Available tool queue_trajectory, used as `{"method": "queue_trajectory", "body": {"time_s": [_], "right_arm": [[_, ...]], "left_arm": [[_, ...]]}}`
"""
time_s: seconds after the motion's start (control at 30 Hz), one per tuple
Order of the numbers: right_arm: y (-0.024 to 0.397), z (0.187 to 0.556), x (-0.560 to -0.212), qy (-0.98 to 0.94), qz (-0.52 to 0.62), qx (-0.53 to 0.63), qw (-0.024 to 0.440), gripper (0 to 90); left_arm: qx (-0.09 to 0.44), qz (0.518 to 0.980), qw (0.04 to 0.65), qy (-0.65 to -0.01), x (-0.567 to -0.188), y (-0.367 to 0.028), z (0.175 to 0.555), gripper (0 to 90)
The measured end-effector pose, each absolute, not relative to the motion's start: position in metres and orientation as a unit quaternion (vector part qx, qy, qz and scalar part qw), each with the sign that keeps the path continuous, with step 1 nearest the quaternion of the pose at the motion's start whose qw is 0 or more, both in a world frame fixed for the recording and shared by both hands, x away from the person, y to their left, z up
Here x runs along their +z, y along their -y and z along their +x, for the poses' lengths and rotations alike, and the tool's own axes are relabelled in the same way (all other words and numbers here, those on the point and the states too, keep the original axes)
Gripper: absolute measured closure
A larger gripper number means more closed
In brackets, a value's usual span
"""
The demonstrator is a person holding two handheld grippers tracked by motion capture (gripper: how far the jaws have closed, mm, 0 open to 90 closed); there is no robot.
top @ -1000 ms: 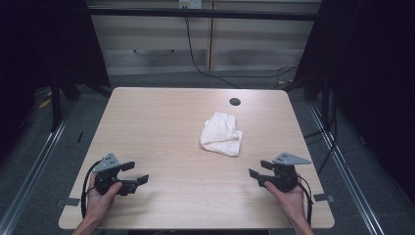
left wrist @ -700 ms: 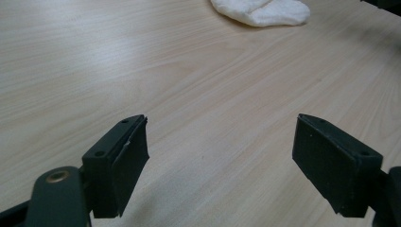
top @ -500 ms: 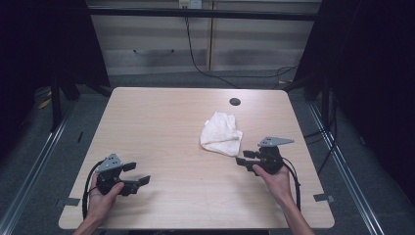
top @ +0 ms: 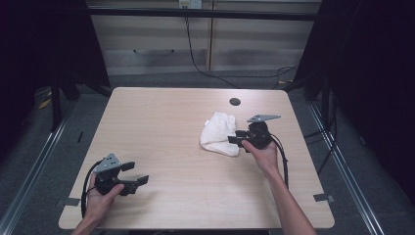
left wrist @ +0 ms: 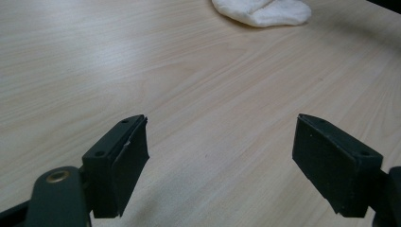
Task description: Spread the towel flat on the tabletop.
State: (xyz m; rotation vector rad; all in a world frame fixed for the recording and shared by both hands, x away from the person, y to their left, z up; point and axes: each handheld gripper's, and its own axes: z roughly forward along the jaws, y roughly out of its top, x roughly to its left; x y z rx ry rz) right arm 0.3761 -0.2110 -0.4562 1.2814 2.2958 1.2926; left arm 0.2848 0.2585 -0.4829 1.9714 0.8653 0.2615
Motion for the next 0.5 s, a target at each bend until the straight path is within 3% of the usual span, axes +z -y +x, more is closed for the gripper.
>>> {"method": "queue_trajectory", "body": {"time_s": [0.5], "right_arm": [[0.210,0.413,-0.488,-0.791,0.459,0.389,0.112,46.2]], "left_arm": [[0.100,0.804,0.469,-0.351,-0.485,-0.256,0.286,18.8]]}}
